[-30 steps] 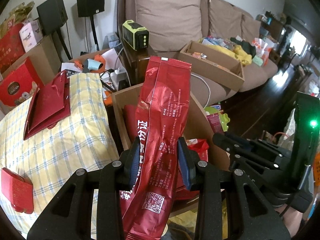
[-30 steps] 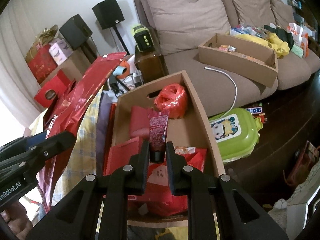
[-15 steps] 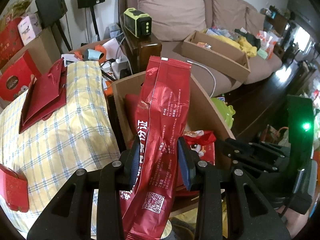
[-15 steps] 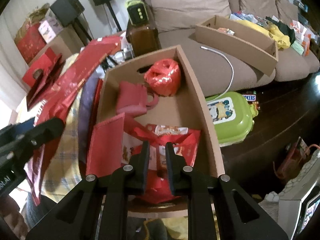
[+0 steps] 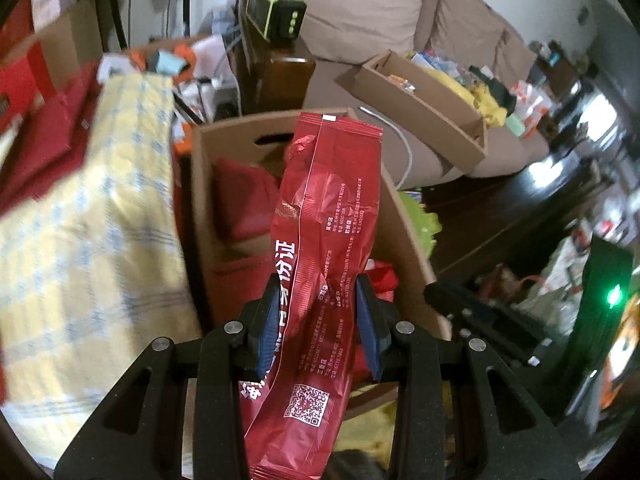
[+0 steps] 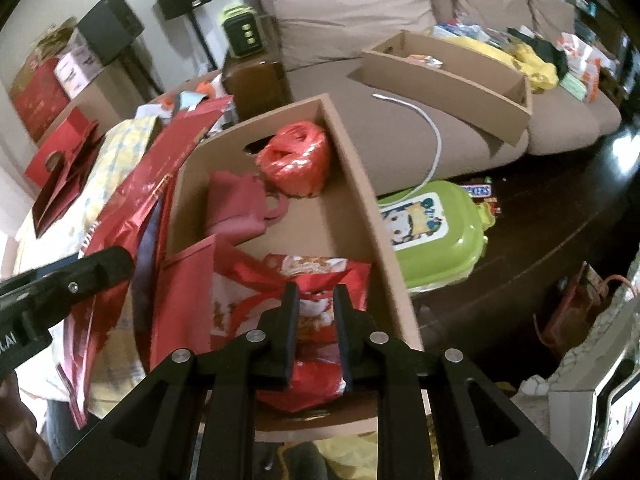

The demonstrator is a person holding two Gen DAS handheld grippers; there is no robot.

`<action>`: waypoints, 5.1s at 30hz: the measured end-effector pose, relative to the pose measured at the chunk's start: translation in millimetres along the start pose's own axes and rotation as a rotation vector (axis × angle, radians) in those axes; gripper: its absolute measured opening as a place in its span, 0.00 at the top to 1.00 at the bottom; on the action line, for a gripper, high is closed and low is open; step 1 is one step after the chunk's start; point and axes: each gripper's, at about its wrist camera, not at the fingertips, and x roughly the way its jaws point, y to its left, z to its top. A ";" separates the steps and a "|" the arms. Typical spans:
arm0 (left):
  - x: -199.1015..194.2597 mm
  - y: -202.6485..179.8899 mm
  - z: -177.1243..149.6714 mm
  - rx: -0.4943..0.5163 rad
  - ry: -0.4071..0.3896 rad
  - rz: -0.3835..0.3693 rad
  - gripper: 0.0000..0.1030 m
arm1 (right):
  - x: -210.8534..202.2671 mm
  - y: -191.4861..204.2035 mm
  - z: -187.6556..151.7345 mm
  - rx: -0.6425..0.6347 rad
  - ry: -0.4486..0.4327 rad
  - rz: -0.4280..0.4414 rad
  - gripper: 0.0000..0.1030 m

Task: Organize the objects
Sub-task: 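Open the left tool to drop the tea packet while the right tool releases the tube, then lift both tools out of the box and move toward the red case on the table, then close the left tool around the red lidded case on the tablecloth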

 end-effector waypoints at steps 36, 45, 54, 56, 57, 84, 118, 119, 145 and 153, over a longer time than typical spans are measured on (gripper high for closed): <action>11.3 -14.6 24.9 -0.128 -0.048 -0.154 0.21 | -22.6 -23.6 5.5 0.092 -0.102 0.027 0.73; -51.6 -11.2 22.2 0.051 -0.198 0.009 0.20 | -63.5 -13.3 15.1 0.069 -0.241 -0.016 0.73; -95.2 24.2 10.5 0.072 -0.232 0.120 0.20 | -103.2 20.6 18.1 -0.021 -0.316 0.001 0.73; -102.5 39.3 8.4 0.055 -0.232 0.145 0.20 | -107.2 29.6 17.8 -0.038 -0.323 0.020 0.70; -105.0 45.8 7.0 0.049 -0.228 0.149 0.20 | -107.4 32.3 17.4 -0.043 -0.323 0.026 0.69; -215.8 288.1 -80.1 -0.231 -0.328 0.367 0.18 | -92.3 151.8 -17.5 -0.305 -0.260 0.169 0.29; -182.5 365.2 -89.2 -0.318 -0.339 0.009 0.25 | -4.6 338.5 -64.3 -0.481 0.056 0.628 0.21; -181.7 369.0 -90.2 -0.330 -0.337 -0.010 0.25 | -2.1 334.5 -60.6 -0.444 0.064 0.635 0.20; -159.6 320.4 -85.5 -0.245 -0.221 -0.124 0.33 | -2.8 386.2 -89.0 -0.722 -0.110 0.452 0.26; -168.7 305.8 -88.5 -0.231 -0.246 -0.039 0.34 | -9.1 383.9 -91.1 -0.702 -0.130 0.462 0.27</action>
